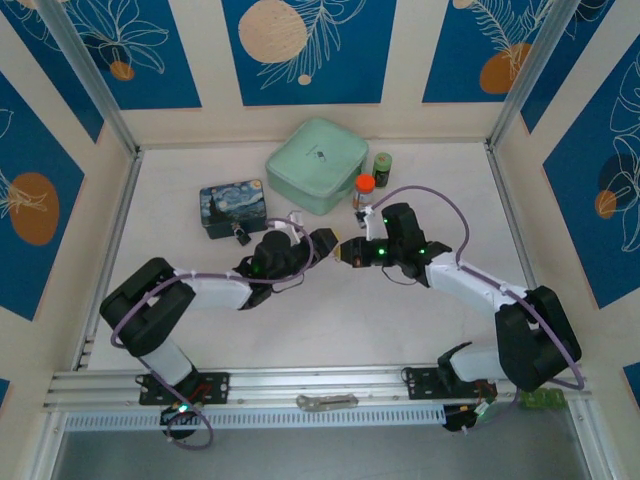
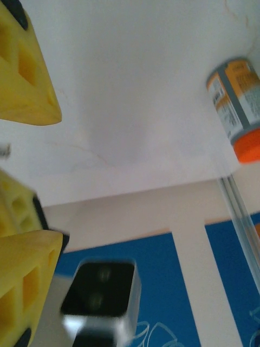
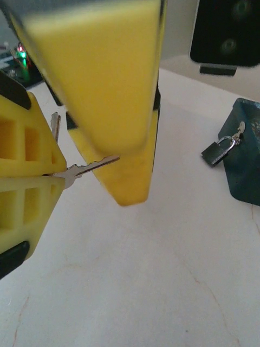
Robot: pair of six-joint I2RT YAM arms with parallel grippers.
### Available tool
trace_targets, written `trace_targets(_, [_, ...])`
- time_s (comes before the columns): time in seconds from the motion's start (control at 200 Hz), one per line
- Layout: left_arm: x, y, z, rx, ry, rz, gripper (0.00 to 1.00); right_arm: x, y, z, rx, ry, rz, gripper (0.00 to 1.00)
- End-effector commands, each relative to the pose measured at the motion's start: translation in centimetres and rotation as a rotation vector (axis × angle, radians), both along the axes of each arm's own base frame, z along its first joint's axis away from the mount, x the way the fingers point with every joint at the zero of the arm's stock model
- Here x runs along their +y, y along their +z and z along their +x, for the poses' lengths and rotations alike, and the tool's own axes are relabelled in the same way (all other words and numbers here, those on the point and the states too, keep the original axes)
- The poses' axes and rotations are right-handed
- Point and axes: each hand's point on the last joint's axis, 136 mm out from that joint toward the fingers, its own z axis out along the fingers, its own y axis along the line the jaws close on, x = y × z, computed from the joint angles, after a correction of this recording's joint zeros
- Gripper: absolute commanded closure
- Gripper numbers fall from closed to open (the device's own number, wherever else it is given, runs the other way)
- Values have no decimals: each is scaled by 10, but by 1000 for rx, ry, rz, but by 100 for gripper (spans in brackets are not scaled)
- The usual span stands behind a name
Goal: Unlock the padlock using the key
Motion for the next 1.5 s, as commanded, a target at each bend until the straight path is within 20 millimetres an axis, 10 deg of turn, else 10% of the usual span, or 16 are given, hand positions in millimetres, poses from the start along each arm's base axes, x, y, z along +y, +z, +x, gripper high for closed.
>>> trace_targets(0.0, [-13, 30, -6, -113, -62, -93, 47, 7, 5, -9, 61, 70, 107, 100])
trace_targets(0.56, [-9, 22, -11, -135, -79, -20, 46, -5, 17, -8, 75, 69, 178, 100])
trace_targets(1.23, [-12, 23, -14, -152, -102, -16, 99, -4, 20, -3, 76, 82, 190, 100])
trace_targets(1.401, [-7, 23, -13, -154, -82, 0, 100, -8, 21, 0, 67, 61, 174, 100])
trace_targets(1.496, [-2, 22, -11, -154, -57, 25, 100, -15, 23, 4, 39, 20, 138, 72])
